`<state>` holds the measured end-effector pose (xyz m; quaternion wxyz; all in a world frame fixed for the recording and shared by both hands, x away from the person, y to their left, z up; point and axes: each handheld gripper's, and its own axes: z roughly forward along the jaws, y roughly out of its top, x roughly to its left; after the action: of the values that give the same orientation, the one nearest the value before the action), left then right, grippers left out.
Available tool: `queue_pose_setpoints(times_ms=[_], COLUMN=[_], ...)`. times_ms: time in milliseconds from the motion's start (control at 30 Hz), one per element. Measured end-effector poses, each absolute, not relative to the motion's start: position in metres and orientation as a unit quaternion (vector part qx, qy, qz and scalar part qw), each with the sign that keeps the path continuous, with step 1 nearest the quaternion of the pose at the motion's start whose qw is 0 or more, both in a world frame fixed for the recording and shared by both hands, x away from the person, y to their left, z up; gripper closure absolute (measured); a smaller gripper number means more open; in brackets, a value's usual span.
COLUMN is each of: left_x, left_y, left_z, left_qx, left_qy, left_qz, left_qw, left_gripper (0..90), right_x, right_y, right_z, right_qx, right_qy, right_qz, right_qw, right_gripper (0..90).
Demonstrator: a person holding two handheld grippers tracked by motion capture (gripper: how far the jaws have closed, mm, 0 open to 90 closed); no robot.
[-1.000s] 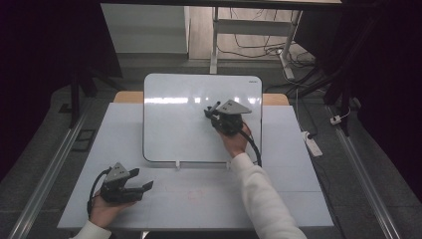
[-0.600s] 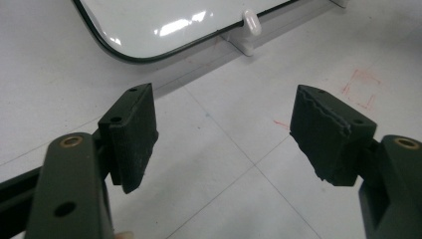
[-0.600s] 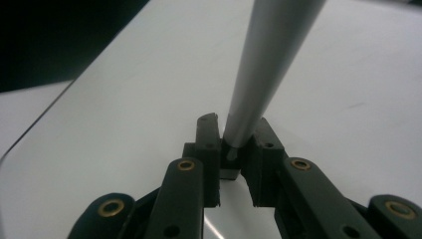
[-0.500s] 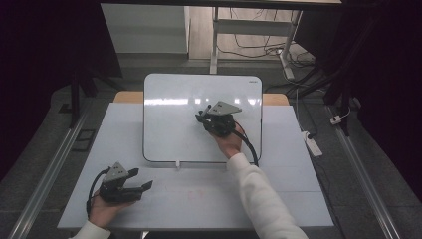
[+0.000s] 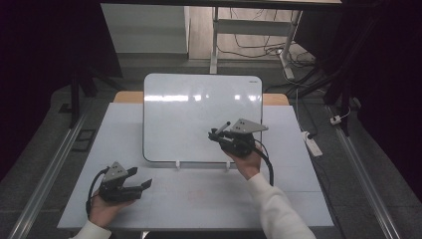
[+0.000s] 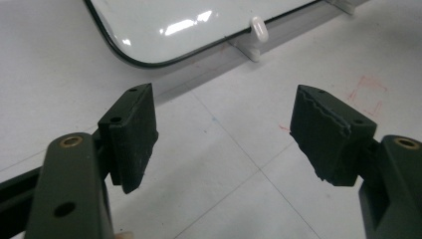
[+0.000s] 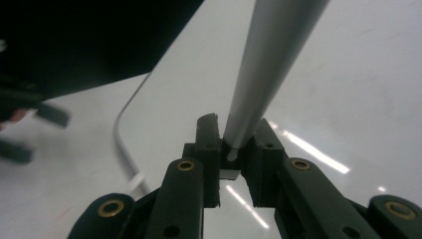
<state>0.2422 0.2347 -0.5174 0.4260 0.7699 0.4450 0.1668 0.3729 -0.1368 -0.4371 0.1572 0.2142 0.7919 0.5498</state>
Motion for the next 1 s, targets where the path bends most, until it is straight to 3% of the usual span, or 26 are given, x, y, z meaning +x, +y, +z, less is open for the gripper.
queue_pose_setpoints(times_ms=[233,500,1000], left_x=[0.243,0.239,0.262], left_y=[0.237,0.232,0.158], left_z=[-0.515,-0.501,-0.454], left_qx=[0.755,0.744,0.779], left_qy=[0.452,0.437,0.341], left_qz=[0.177,0.207,0.189], left_qw=[0.44,0.462,0.491], left_gripper=[27.0,27.1,27.6], right_x=[0.343,0.339,0.336], right_y=[-0.142,-0.134,-0.119], right_z=[-0.446,-0.46,-0.47], right_qx=[0.19,0.177,0.174], right_qy=[0.808,0.825,0.835], right_qz=[0.545,0.529,0.52], right_qw=[0.118,0.09,0.045], right_gripper=[78.2,78.1,78.1])
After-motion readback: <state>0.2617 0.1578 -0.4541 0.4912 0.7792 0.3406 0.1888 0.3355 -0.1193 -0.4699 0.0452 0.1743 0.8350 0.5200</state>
